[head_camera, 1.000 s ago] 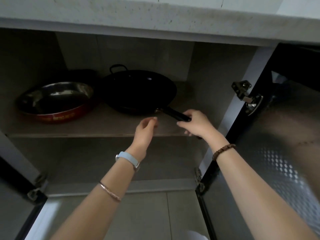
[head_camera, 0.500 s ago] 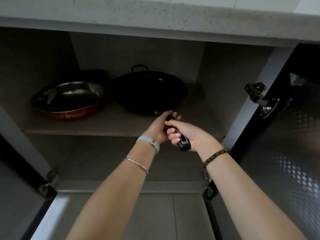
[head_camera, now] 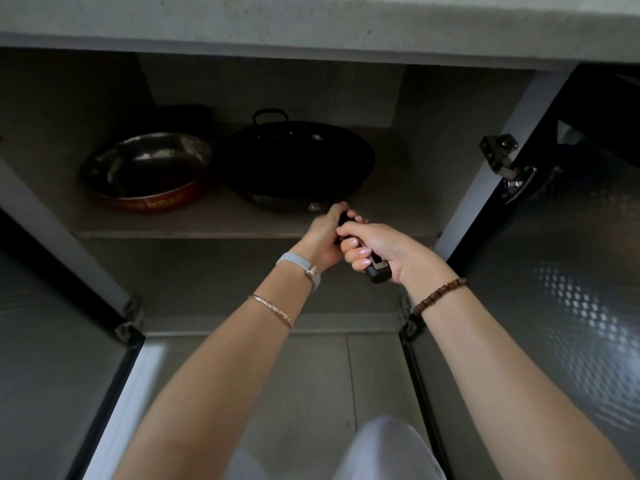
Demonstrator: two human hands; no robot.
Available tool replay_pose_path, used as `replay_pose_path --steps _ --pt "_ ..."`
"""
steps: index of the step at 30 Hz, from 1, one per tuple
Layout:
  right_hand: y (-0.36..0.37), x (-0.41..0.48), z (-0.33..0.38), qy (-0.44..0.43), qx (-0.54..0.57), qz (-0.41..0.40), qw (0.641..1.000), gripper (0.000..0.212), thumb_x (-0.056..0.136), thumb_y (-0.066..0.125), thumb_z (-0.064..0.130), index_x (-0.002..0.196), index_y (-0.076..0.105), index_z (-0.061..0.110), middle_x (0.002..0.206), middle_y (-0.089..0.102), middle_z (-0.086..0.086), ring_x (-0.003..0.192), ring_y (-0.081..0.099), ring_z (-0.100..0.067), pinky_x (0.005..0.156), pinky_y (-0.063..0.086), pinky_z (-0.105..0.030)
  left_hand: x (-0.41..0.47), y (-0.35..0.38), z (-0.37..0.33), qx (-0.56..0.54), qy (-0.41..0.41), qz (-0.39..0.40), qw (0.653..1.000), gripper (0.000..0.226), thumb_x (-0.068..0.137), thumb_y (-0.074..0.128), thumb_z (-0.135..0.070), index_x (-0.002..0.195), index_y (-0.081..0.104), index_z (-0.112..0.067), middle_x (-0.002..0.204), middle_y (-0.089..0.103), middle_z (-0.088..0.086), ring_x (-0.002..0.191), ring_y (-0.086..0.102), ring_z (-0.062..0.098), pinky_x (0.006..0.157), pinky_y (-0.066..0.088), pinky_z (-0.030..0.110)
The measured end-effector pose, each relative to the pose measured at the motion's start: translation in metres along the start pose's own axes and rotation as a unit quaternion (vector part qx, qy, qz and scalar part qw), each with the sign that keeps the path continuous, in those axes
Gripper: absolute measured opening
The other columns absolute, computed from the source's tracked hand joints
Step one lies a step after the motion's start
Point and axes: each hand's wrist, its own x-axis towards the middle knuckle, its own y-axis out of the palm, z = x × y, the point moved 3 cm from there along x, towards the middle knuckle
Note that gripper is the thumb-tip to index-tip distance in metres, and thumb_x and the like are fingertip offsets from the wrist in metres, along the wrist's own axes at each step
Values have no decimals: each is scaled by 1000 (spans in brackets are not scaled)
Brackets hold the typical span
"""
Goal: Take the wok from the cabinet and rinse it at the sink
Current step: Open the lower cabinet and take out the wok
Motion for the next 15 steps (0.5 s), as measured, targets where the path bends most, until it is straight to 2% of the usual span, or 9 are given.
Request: replay_pose_path --steps 6,12,15 --pt "16 -69 -1 59 -4 -11 998 24 96 50 11 73 42 16 48 39 3 32 31 -5 30 24 -18 -67 24 4 8 -59 -22 998 38 99 39 -26 64 42 -13 53 52 1 63 56 16 73 49 27" --pt "40 -148 12 129 36 -17 991 25 96 50 10 74 41 17 49 39 3 32 31 -4 29 25 -17 -144 57 -2 8 -121 -71 990 37 99 40 -27 65 45 -14 56 55 0 56 62 13 63 52 24" --pt "55 -190 26 168 45 -21 985 25 95 49 10 74 40 18 47 40 4 31 32 -4 29 26 -16 -185 78 -9 -20 -153 -108 982 38 99 40 -26 64 44 -13 52 55 0 48 61 12 54 52 19"
